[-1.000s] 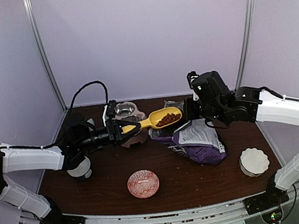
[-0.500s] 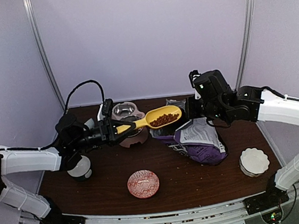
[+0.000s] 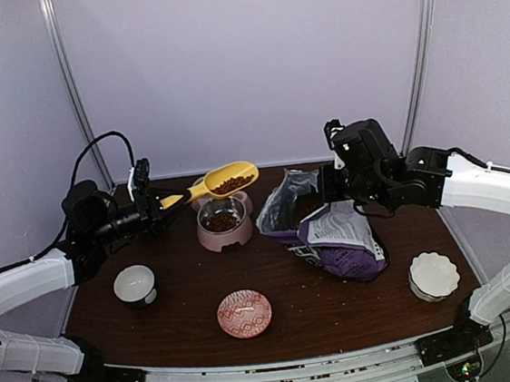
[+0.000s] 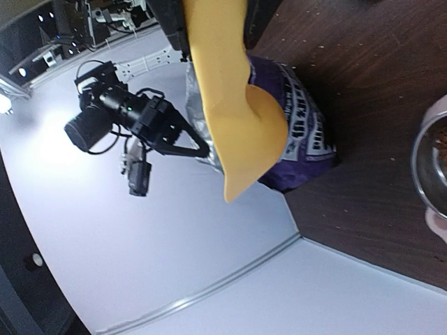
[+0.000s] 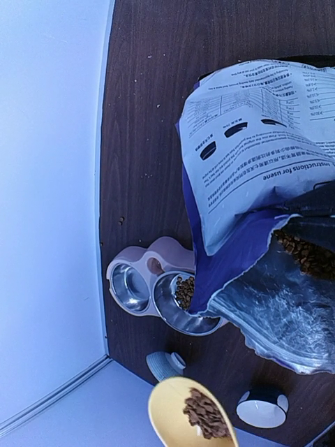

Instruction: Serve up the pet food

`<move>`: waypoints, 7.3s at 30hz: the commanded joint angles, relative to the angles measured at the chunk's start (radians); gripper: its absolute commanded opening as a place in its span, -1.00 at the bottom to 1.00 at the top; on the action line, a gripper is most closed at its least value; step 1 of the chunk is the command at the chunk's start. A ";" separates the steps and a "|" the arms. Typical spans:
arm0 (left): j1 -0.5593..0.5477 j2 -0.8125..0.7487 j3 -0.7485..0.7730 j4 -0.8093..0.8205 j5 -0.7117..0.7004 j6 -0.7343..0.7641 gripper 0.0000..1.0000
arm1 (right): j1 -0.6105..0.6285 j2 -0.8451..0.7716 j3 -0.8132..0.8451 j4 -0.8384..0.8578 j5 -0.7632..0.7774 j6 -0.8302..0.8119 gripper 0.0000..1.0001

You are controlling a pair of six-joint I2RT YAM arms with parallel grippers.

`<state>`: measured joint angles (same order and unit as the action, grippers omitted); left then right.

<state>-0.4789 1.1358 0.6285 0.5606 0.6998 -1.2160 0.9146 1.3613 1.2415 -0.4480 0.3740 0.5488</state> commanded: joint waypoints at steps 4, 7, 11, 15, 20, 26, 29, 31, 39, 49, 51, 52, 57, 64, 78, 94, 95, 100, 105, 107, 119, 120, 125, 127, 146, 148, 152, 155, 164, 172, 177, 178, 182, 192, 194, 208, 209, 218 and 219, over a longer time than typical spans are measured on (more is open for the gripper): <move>0.151 -0.028 0.070 -0.343 -0.045 0.185 -1.00 | -0.016 -0.025 -0.023 0.001 0.019 -0.001 -1.00; 0.198 0.005 0.088 -0.375 -0.030 0.226 -1.00 | -0.016 -0.022 -0.022 0.006 0.011 -0.001 -1.00; 0.250 0.064 0.128 -0.390 -0.002 0.265 -1.00 | -0.016 -0.018 -0.020 0.014 -0.003 -0.004 -1.00; 0.282 0.127 0.200 -0.450 0.004 0.339 -1.00 | -0.017 -0.013 -0.016 0.017 -0.006 -0.004 -1.00; 0.297 0.188 0.260 -0.514 0.016 0.423 -1.00 | -0.017 -0.010 -0.013 0.016 -0.005 -0.006 -1.00; 0.297 0.250 0.311 -0.609 0.025 0.528 -1.00 | -0.017 -0.006 -0.007 0.012 -0.007 -0.007 -1.00; 0.297 0.269 0.334 -0.657 0.010 0.575 -1.00 | -0.018 -0.003 -0.002 0.011 -0.009 -0.010 -1.00; 0.296 0.279 0.352 -0.691 -0.007 0.608 -1.00 | -0.017 -0.001 0.002 0.010 -0.009 -0.013 -1.00; 0.269 0.317 0.431 -0.788 -0.060 0.699 -1.00 | -0.018 0.011 0.010 -0.001 -0.009 -0.014 -1.00; 0.193 0.349 0.570 -0.972 -0.236 0.870 -1.00 | -0.019 0.012 0.012 -0.011 -0.003 -0.019 -1.00; 0.175 0.351 0.585 -0.998 -0.275 0.897 -1.00 | -0.018 0.013 0.012 -0.011 -0.003 -0.019 -1.00; 0.165 0.349 0.590 -1.008 -0.295 0.909 -1.00 | -0.019 0.014 0.012 -0.010 -0.004 -0.019 -1.00; 0.110 0.347 0.613 -1.060 -0.408 0.977 -1.00 | -0.018 0.019 0.017 -0.010 -0.008 -0.020 -1.00; 0.034 0.331 0.622 -1.099 -0.558 1.068 -1.00 | -0.018 0.024 0.019 -0.011 -0.010 -0.022 -1.00; -0.005 0.129 0.650 -1.094 -0.586 0.975 -1.00 | -0.017 0.023 0.024 -0.015 -0.023 -0.031 -1.00; -0.253 0.024 0.593 -1.172 -0.202 0.852 -1.00 | 0.048 0.141 0.111 0.006 -0.064 -0.050 -1.00; -0.254 0.038 0.575 -1.174 -0.199 0.839 -1.00 | 0.056 0.148 0.117 0.006 -0.065 -0.048 -1.00; -0.266 0.116 0.518 -1.182 -0.283 0.791 -1.00 | 0.083 0.174 0.125 0.014 -0.082 -0.033 -1.00; -0.269 0.218 0.439 -1.080 -0.340 0.692 -1.00 | 0.121 0.202 0.144 0.041 -0.095 -0.019 -1.00; -0.274 0.252 0.381 -0.972 -0.331 0.637 -1.00 | 0.133 0.218 0.156 0.053 -0.103 -0.011 -1.00; -0.347 0.455 0.341 -0.552 -0.280 0.467 -1.00 | 0.146 0.255 0.193 0.069 -0.129 -0.013 -1.00; -0.347 0.460 0.340 -0.554 -0.287 0.466 -1.00 | 0.146 0.250 0.190 0.066 -0.123 -0.014 -1.00; -0.346 0.464 0.327 -0.584 -0.330 0.467 -1.00 | 0.144 0.206 0.149 0.043 -0.065 -0.020 -0.68; -0.347 0.460 0.323 -0.590 -0.344 0.464 -1.00 | 0.141 0.171 0.122 0.028 -0.035 -0.021 -0.33; -0.346 0.465 0.298 -0.595 -0.410 0.475 -1.00 | -0.263 -0.210 -0.509 0.168 -0.340 0.155 0.68; -0.346 0.475 0.291 -0.575 -0.407 0.468 -1.00 | -0.270 -0.210 -0.540 0.194 -0.363 0.172 0.57; -0.346 0.501 0.279 -0.527 -0.409 0.476 -1.00 | -0.273 -0.181 -0.580 0.240 -0.379 0.188 0.27; -0.346 0.533 0.275 -0.452 -0.389 0.483 -1.00 | -0.273 -0.140 -0.599 0.275 -0.409 0.196 -0.02; -0.378 0.662 0.351 -0.117 -0.259 0.420 -1.00 | -0.273 -0.052 -0.632 0.363 -0.505 0.227 -0.48; -0.382 0.689 0.375 0.101 -0.200 0.312 -1.00 | -0.273 -0.072 -0.627 0.338 -0.492 0.232 -0.44; -0.382 0.612 0.367 0.102 -0.183 0.289 -1.00 | -0.274 -0.111 -0.598 0.279 -0.447 0.212 -0.01; -0.380 0.598 0.368 0.105 -0.173 0.278 -1.00 | -0.273 -0.120 -0.591 0.265 -0.440 0.208 0.08; -0.381 0.559 0.372 0.133 -0.135 0.220 -1.00 | -0.273 -0.155 -0.560 0.229 -0.422 0.193 0.41; -0.381 0.468 0.348 0.132 -0.125 0.202 -1.00 | -0.206 -0.226 -0.399 0.147 -0.400 0.101 0.74; -0.380 0.454 0.343 0.137 -0.125 0.202 -1.00 | -0.183 -0.233 -0.363 0.137 -0.397 0.079 0.76; -0.381 0.396 0.320 0.112 -0.134 0.217 -1.00 | 0.017 -0.160 -0.175 0.104 -0.361 -0.048 0.79; -0.380 0.394 0.319 0.105 -0.135 0.221 -1.00 | 0.028 -0.151 -0.167 0.105 -0.355 -0.052 0.79; -0.381 0.386 0.315 0.098 -0.138 0.228 -1.00 | 0.088 -0.040 -0.075 0.097 -0.288 -0.063 0.74; -0.380 0.384 0.315 0.096 -0.138 0.229 -1.00 | 0.092 -0.024 -0.060 0.092 -0.272 -0.062 0.73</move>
<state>-0.8463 1.5932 0.9226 0.4808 0.5179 -1.0153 0.9855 1.2938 1.1145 -0.3359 0.0269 0.4999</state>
